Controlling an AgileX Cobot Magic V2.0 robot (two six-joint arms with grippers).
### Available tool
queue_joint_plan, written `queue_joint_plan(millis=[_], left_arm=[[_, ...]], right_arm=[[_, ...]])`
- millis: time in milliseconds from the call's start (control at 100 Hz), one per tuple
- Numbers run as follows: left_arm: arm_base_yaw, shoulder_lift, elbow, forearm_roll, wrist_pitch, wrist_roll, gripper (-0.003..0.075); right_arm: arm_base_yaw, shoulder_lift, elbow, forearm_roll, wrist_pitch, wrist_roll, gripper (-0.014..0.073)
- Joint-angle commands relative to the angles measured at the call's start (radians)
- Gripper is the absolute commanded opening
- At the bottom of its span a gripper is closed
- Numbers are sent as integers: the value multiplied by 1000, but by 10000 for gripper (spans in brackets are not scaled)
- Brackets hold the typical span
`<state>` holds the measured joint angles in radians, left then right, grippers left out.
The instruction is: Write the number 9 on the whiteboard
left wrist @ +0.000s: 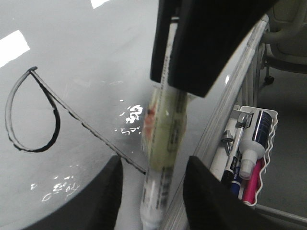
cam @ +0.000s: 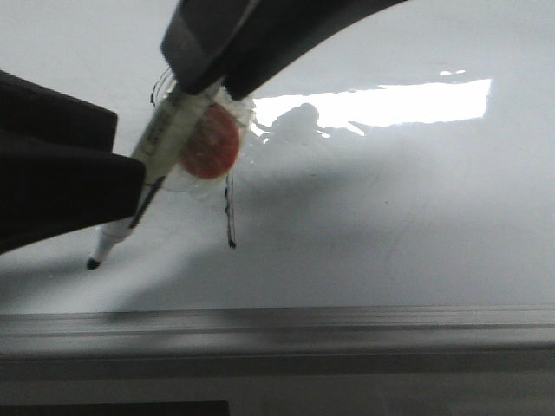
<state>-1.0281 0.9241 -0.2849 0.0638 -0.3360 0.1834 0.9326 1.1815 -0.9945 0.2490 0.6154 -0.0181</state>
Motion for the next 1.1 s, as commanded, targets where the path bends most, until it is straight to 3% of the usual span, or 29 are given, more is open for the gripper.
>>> queue_joint_plan(millis=[0, 640, 740, 860, 990, 1040, 1090], left_arm=[[-7, 48, -34, -2, -131, -7, 285], [-7, 77, -34, -2, -142, -7, 277], [-7, 77, -34, -2, -140, -7, 193], [-7, 77, -34, -2, -140, -7, -18], [-7, 77, -34, -2, -140, -7, -20], [-7, 77, -34, -2, -140, -7, -20], [-7, 77, -34, -3, -140, -7, -20]], right_arm=[[16, -17, -34, 23, -83, 2, -53], [13, -17, -34, -45, -56, 2, -53], [13, -17, -34, -45, -54, 2, -53], [13, -17, -34, -45, -49, 2, -53], [13, -17, -34, -45, -49, 2, -36], [13, -17, -34, -45, -49, 2, 8], [13, -17, -34, -45, -51, 2, 112]])
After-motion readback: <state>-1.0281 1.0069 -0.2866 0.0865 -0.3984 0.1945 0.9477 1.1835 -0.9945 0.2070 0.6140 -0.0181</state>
